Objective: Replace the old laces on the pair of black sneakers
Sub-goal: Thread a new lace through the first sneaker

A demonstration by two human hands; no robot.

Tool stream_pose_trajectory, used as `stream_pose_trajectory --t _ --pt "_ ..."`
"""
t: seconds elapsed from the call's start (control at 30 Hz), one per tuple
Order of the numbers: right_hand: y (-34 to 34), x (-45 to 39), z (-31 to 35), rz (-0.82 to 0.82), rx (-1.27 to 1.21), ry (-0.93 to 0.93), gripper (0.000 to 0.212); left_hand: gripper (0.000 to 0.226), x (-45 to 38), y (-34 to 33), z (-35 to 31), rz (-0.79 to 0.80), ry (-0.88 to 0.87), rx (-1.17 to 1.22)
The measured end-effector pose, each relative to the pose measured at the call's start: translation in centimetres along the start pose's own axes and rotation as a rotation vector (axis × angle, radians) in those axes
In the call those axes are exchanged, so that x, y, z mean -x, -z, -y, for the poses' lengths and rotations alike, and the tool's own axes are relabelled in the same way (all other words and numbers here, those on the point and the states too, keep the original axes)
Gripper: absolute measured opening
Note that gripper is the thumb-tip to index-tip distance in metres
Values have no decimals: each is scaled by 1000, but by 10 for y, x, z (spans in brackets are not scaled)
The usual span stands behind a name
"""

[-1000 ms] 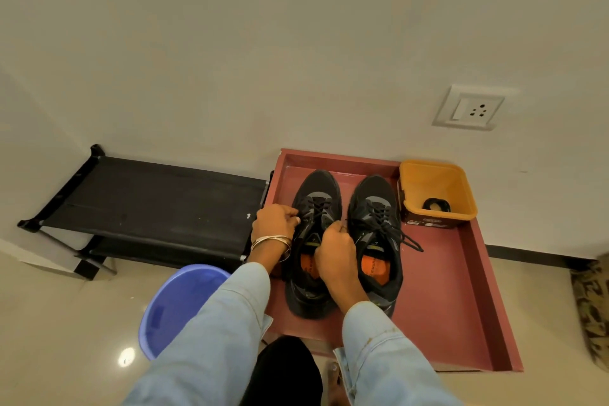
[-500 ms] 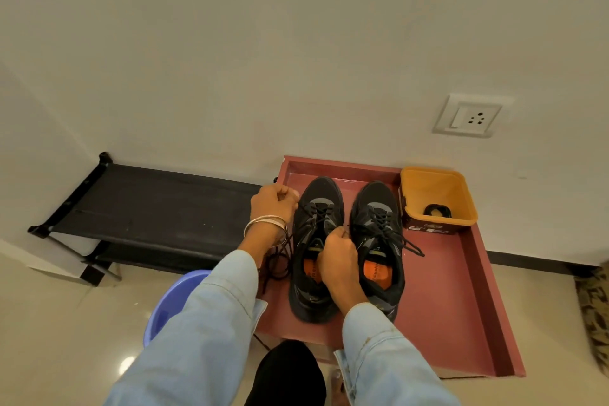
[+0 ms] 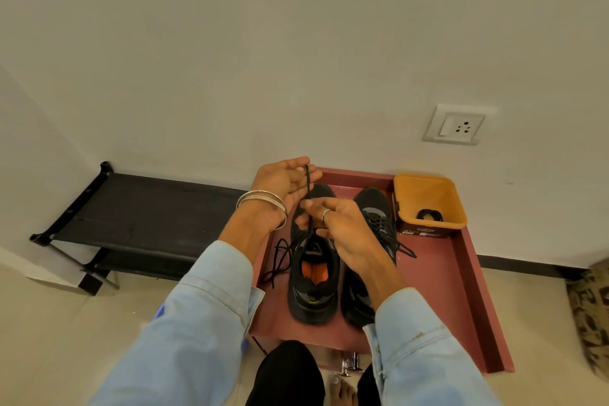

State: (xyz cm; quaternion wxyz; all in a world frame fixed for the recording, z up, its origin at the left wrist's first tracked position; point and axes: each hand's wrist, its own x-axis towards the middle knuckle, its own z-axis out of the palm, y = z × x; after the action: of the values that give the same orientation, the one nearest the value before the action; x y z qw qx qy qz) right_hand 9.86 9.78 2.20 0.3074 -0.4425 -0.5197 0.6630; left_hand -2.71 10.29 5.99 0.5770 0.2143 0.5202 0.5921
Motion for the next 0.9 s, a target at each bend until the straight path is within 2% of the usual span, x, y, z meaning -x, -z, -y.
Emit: stream_pose_trajectory --t 0.13,0.2,0.3,0.4,0.47,0.57,0.67,0.77,0.83,0.9 --pt "21 1 -1 -98 28 -22 15 43 -13 11 3 -131 -52 174" --pt "36 2 0 -192 36 -46 17 49 -21 22 10 -221 -66 167" --pt "57 -1 2 -374 139 -48 28 53 -26 39 29 -331 -76 -90" --pt "67 -9 0 -508 281 6 43 43 -27 52 54 -359 -61 -600" --pt "65 -12 0 -491 321 29 45 31 -24 53 66 -320 -63 -893" --pt "51 -17 1 -381 379 27 42 37 -22 48 76 -240 -232 -1165" --pt "35 -22 -1 -288 458 20 41 34 -20 35 74 -26 -447 -1096" --pt "28 -27 -2 -268 452 12 46 14 -18 27 66 59 -491 -1072" --pt "29 -28 -2 -229 395 -10 37 8 -19 30 63 24 -427 -1005" --pt "35 -28 -3 -192 357 -44 28 8 -22 38 62 -130 -379 -949"
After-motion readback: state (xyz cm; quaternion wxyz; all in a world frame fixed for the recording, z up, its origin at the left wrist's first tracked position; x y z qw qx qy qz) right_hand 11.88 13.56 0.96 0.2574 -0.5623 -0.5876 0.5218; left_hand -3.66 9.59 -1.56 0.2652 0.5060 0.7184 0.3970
